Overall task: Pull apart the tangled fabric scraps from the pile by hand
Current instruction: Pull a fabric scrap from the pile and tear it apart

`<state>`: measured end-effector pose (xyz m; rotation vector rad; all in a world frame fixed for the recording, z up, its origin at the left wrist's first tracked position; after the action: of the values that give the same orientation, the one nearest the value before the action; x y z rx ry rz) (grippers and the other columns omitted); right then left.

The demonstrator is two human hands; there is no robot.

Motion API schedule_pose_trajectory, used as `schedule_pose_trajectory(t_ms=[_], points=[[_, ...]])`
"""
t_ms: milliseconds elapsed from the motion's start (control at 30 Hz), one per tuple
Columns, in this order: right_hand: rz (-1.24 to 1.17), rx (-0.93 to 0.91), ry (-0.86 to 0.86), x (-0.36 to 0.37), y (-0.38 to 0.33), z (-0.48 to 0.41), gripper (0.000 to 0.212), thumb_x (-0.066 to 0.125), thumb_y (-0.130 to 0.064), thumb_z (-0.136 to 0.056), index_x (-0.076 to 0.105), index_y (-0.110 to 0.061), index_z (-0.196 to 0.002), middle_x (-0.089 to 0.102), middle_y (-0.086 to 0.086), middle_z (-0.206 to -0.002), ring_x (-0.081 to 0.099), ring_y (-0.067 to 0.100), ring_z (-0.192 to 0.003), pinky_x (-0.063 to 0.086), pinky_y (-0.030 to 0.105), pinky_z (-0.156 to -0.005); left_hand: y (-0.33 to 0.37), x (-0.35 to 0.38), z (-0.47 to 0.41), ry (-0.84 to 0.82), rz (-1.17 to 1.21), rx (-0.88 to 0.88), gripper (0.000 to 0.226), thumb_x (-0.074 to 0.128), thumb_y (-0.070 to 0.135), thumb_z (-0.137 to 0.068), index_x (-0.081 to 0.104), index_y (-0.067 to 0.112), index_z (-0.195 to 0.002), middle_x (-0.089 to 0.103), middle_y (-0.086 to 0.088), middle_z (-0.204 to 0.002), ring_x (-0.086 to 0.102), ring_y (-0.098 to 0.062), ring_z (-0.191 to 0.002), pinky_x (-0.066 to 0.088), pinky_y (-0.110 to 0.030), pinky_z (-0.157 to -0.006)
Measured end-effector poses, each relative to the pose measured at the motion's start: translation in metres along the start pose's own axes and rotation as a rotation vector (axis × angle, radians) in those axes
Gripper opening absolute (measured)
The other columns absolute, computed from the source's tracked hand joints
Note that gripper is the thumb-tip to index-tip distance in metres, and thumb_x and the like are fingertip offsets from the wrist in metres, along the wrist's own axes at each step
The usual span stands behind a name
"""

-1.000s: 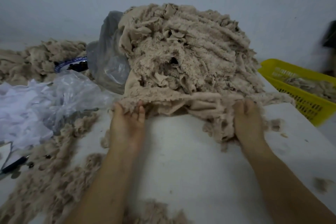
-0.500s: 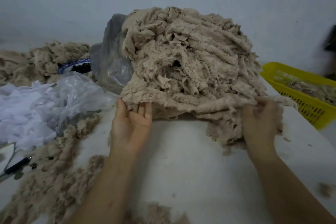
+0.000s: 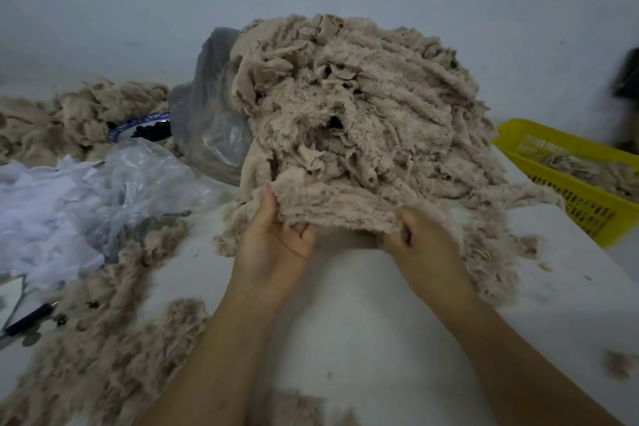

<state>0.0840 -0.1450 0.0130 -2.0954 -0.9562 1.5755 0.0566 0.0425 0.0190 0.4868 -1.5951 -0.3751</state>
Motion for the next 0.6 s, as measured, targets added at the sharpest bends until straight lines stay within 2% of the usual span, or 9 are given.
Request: schedule_pose_trajectory(t_ms=[133,200,267,300,367,433,500,567,600], points=[[0.071,0.053,0.101,-0.014,0.013,-0.004,0.011,0.057,-0.01,-0.087,0.061,-0.018,-0.094,0.05,-0.011,-0.081,0.047,0.01,-0.069,0.037,0.033,-0.057,0.002,-0.002,-0.002,0.058,0.109,-0.006,0.039,0.043,0.033,-0.101,0.075,0.012,-0.097,0.07,0.002,-0.076,0.069,-0.005,-0.068,0.059,-0.022,-0.064],[0.003,0.127,0.11,-0.017,0.026,-0.006,0.034,0.055,-0.007,-0.088,0.064,-0.02,-0.119,0.057,-0.009,-0.106,0.057,0.015,-0.089,0.051,0.036,-0.07,0.006,-0.008,-0.004,0.063,0.17,-0.038,0.05,0.035,0.035,-0.105,0.07,0.012,-0.076,0.054,0.008,-0.057,0.045,0.0,-0.041,0.041,-0.01,-0.044],[-0.075,0.217,0.148,-0.022,0.042,-0.007,0.044,0.051,-0.003,-0.091,0.062,-0.021,-0.129,0.063,0.001,-0.112,0.059,0.013,-0.08,0.052,0.025,-0.062,0.013,-0.015,-0.006,0.06,0.215,-0.036,0.048,0.031,0.033,-0.107,0.061,0.015,-0.074,0.045,0.01,-0.054,0.021,-0.003,-0.037,0.027,-0.012,-0.038],[-0.103,0.238,0.171,-0.023,0.048,-0.008,0.044,0.05,-0.001,-0.091,0.063,-0.02,-0.129,0.066,0.004,-0.106,0.057,0.007,-0.07,0.044,0.013,-0.053,0.016,-0.018,-0.007,0.057,0.222,-0.028,0.046,0.03,0.032,-0.108,0.06,0.015,-0.077,0.044,0.01,-0.055,0.018,-0.004,-0.038,0.025,-0.015,-0.037],[-0.148,0.233,0.206,-0.023,0.051,-0.009,0.043,0.049,0.002,-0.09,0.065,-0.019,-0.124,0.065,0.001,-0.088,0.051,0.0,-0.059,0.036,0.009,-0.046,0.015,-0.02,-0.009,0.039,0.154,-0.021,0.043,0.03,0.035,-0.108,0.059,0.015,-0.082,0.046,0.007,-0.058,0.022,-0.005,-0.035,0.022,-0.016,-0.035],[-0.181,0.229,0.226,-0.024,0.047,-0.008,0.042,0.048,0.003,-0.089,0.066,-0.02,-0.119,0.063,-0.006,-0.08,0.051,0.009,-0.055,0.038,0.02,-0.047,0.008,-0.019,-0.008,0.037,-0.173,0.004,0.05,0.034,0.047,-0.104,0.065,0.012,-0.086,0.055,-0.001,-0.064,0.029,-0.003,-0.034,0.023,-0.014,-0.035],[-0.181,0.175,0.211,-0.024,0.039,-0.008,0.043,0.048,0.006,-0.085,0.066,-0.021,-0.114,0.065,-0.003,-0.09,0.054,0.015,-0.067,0.039,0.027,-0.058,-0.004,-0.015,-0.003,0.078,-0.679,-0.012,0.059,0.041,0.065,-0.094,0.075,0.017,-0.092,0.068,-0.015,-0.083,0.054,-0.013,-0.048,0.044,-0.023,-0.045],[-0.152,0.063,0.193,-0.022,0.025,-0.007,0.044,0.051,0.009,-0.082,0.067,-0.017,-0.113,0.061,-0.005,-0.104,0.05,0.006,-0.089,0.037,0.022,-0.072,-0.02,-0.015,0.004,0.102,-1.064,-0.105,0.069,0.049,0.082,-0.078,0.077,0.021,-0.092,0.075,-0.004,-0.087,0.069,-0.014,-0.072,0.056,-0.026,-0.063],[-0.143,0.007,0.194,-0.021,0.019,-0.006,0.042,0.054,0.009,-0.081,0.068,-0.015,-0.113,0.059,-0.007,-0.105,0.047,0.001,-0.093,0.036,0.016,-0.075,-0.028,-0.015,0.007,0.076,-1.181,-0.159,0.07,0.053,0.085,-0.07,0.076,0.02,-0.085,0.072,0.004,-0.073,0.066,-0.009,-0.065,0.052,-0.022,-0.058]])
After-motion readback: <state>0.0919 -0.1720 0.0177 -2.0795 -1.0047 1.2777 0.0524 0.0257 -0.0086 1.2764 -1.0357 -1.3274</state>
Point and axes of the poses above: each hand's wrist, its own z-axis away from the middle knuckle, its own x-axis out of the palm, y = z × x, the point moved 7 cm from there along -z, towards the middle knuckle
